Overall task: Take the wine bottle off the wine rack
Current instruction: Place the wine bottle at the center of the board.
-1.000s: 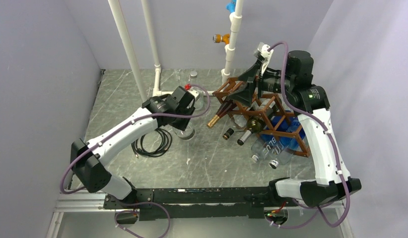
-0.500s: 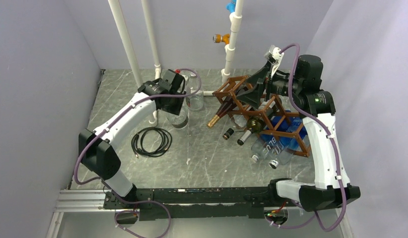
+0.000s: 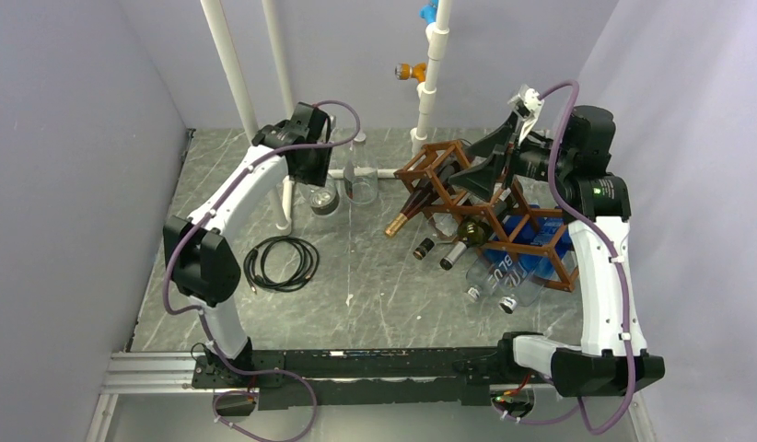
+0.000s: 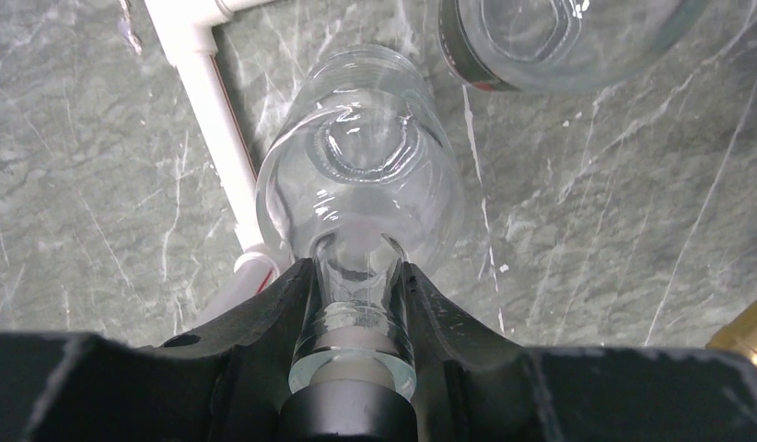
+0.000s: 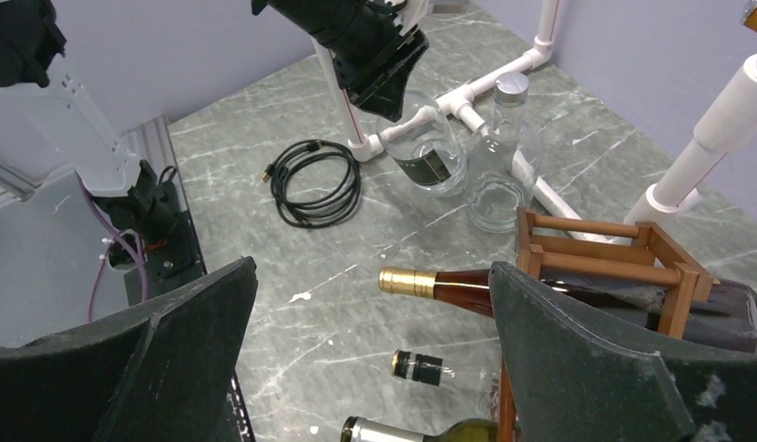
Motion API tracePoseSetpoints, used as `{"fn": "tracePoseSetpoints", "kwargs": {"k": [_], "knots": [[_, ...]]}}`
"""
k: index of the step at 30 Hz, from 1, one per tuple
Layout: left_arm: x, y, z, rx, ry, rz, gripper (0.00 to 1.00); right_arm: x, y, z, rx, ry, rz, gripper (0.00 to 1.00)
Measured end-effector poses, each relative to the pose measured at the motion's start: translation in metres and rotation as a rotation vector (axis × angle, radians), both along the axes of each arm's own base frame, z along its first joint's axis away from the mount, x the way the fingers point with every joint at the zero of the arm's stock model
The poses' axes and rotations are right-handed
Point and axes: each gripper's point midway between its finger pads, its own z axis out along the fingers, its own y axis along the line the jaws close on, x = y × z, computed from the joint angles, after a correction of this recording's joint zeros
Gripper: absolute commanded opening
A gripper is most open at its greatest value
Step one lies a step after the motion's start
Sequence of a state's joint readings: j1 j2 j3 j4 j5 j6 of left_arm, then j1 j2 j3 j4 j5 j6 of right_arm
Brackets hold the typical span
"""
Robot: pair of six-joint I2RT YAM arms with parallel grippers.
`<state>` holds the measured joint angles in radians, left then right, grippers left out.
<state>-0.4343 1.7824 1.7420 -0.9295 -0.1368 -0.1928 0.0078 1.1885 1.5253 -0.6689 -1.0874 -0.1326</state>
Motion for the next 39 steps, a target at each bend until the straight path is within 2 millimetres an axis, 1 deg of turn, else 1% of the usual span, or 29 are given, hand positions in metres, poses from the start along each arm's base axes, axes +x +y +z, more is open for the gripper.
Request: {"fn": "tracePoseSetpoints", "kwargs": {"k": [2,9,13,15,18,22,25,26,28,32,34,36,39], "knots": [[0.009,0.001,0.001,0.001,-0.003,0.007,0.00,0.001,-0.003,0.002,0.007,-0.001,-0.004,1.00],[0.030,0.005,0.001,0.006,-0.011,0.022,0.09,0.004,-0.010,0.000,0.030,0.017,-0.017,1.00],[0.037,0.006,0.001,0.014,-0.011,0.018,0.20,0.005,-0.013,0.001,0.038,0.021,-0.024,1.00],[0.039,0.006,0.001,0.019,-0.010,0.011,0.28,0.006,-0.016,0.001,0.041,0.023,-0.030,1.00],[0.043,0.005,0.001,0.025,-0.013,0.001,0.37,0.008,-0.018,0.002,0.047,0.026,-0.033,1.00],[0.044,0.004,0.001,0.031,-0.015,-0.008,0.41,0.010,-0.021,0.001,0.053,0.029,-0.039,1.00],[0.044,0.005,0.002,0.037,-0.017,-0.016,0.48,0.011,-0.022,0.000,0.058,0.035,-0.041,1.00],[0.046,0.005,0.003,0.041,-0.024,-0.019,0.49,0.012,-0.022,0.000,0.058,0.036,-0.041,1.00],[0.053,0.004,0.013,0.039,-0.061,-0.021,0.50,0.012,-0.023,0.000,0.060,0.039,-0.042,1.00],[0.071,0.000,0.046,0.012,-0.172,-0.024,0.53,0.013,-0.024,-0.001,0.063,0.043,-0.040,1.00],[0.077,-0.002,0.058,-0.001,-0.210,-0.023,0.55,0.013,-0.024,-0.001,0.065,0.048,-0.040,1.00],[0.079,-0.002,0.064,-0.004,-0.228,-0.026,0.56,0.014,-0.025,-0.002,0.066,0.050,-0.041,1.00],[0.080,-0.002,0.066,0.000,-0.234,-0.032,0.58,0.016,-0.026,-0.004,0.067,0.056,-0.045,1.00]]}}
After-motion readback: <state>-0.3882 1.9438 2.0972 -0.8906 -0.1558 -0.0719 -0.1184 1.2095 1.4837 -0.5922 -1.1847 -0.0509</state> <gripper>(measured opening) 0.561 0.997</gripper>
